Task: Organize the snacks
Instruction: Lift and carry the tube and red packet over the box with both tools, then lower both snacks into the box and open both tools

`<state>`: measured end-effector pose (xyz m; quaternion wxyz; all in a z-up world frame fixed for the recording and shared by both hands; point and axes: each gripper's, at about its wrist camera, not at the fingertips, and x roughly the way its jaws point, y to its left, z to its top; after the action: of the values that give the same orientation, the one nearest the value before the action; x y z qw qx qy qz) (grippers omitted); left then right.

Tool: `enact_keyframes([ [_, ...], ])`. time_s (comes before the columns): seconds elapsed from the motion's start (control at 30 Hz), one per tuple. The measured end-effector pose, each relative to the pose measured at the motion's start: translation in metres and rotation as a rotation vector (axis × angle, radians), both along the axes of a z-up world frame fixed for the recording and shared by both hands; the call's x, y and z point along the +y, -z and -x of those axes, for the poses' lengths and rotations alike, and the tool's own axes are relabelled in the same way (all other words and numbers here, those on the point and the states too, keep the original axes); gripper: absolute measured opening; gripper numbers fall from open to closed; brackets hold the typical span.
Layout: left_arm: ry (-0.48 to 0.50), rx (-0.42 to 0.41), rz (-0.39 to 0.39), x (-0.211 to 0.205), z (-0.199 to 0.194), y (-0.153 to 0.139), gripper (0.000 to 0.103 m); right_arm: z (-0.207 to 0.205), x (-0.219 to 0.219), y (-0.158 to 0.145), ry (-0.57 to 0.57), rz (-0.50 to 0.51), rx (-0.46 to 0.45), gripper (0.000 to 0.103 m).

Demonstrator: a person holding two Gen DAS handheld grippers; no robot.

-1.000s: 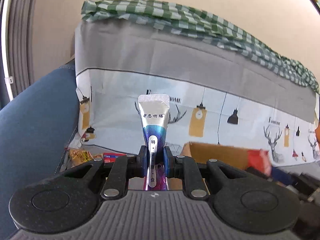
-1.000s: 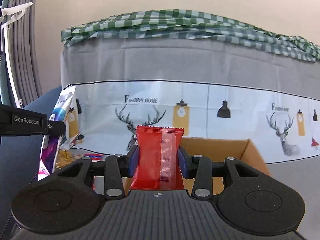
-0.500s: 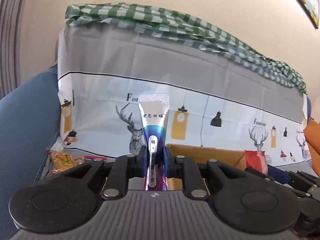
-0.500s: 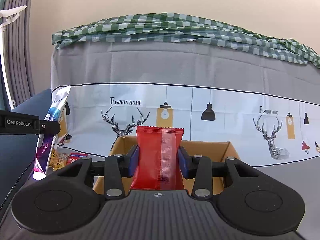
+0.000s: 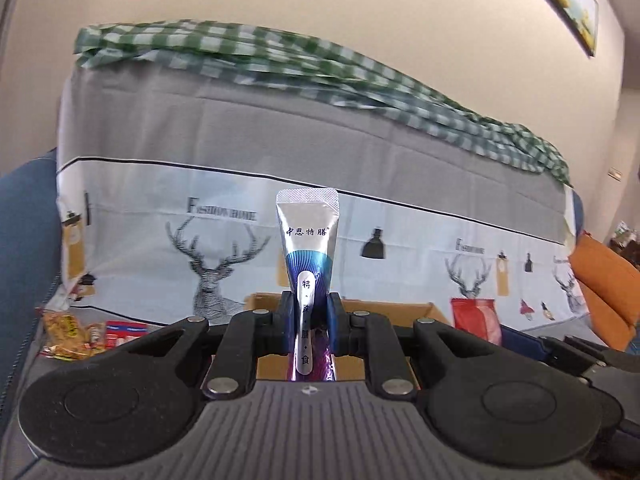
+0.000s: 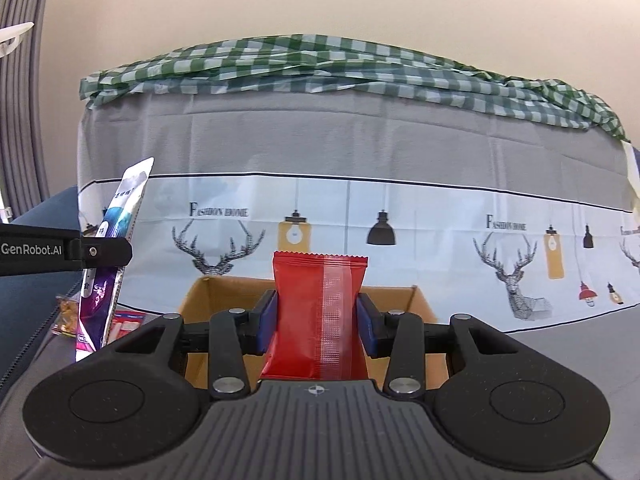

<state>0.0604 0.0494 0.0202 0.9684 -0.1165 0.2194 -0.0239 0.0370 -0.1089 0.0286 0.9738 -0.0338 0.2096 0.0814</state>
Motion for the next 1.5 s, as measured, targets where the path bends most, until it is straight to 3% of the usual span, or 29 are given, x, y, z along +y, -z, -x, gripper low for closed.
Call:
enact_keyframes([
  [0.4,0.094,-0.015,-0.034,-0.038,0.003,0.01,0.017,-0.003,-0.015,-0.003,0.03,-0.011,-0.021,0.043],
  [1.5,0.119,-0.01,-0.031,-0.036,0.001,0.011,0.017,-0.001,-0.015,-0.005,0.049,-0.007,-0.048,0.043],
])
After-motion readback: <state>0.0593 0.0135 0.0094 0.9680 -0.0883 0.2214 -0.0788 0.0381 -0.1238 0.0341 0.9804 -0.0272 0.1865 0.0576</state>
